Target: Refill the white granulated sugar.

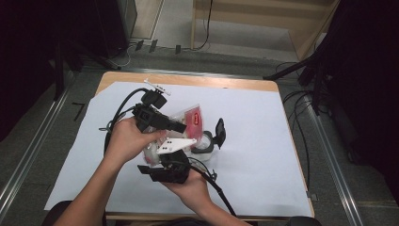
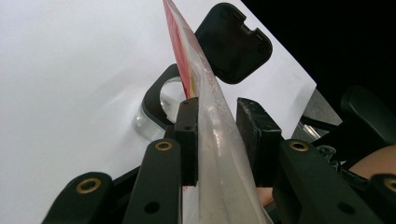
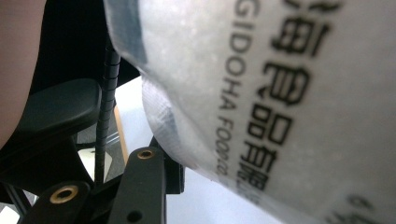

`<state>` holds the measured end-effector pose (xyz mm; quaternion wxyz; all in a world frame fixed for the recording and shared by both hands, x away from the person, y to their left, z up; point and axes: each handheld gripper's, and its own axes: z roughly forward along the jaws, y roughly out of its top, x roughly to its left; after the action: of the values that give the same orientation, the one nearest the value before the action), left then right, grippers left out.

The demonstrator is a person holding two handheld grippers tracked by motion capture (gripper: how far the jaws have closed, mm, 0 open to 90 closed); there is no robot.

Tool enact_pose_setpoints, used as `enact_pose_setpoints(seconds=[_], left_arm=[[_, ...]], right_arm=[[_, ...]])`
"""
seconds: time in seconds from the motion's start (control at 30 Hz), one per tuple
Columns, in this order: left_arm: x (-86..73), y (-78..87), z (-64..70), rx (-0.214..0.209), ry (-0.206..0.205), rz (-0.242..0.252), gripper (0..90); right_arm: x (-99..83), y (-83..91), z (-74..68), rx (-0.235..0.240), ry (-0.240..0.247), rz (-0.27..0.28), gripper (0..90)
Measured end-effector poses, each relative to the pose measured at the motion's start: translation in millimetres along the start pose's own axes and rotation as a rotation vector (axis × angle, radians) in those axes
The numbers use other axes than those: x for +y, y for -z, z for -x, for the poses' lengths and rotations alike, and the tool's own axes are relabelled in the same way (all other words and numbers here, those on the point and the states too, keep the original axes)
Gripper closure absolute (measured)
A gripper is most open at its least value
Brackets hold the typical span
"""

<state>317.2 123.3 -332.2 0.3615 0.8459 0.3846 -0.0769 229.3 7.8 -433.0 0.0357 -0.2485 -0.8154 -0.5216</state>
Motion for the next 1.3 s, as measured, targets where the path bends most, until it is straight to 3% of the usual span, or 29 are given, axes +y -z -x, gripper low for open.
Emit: enact_pose_setpoints(seconds=[1.3], left_arm=[[-0.4,-0.6,-0.4,0.004,0.024,0.007,72.7]], right_arm=[[0.5,1.0,0.1,0.002,0.004,-0.012,63.2]])
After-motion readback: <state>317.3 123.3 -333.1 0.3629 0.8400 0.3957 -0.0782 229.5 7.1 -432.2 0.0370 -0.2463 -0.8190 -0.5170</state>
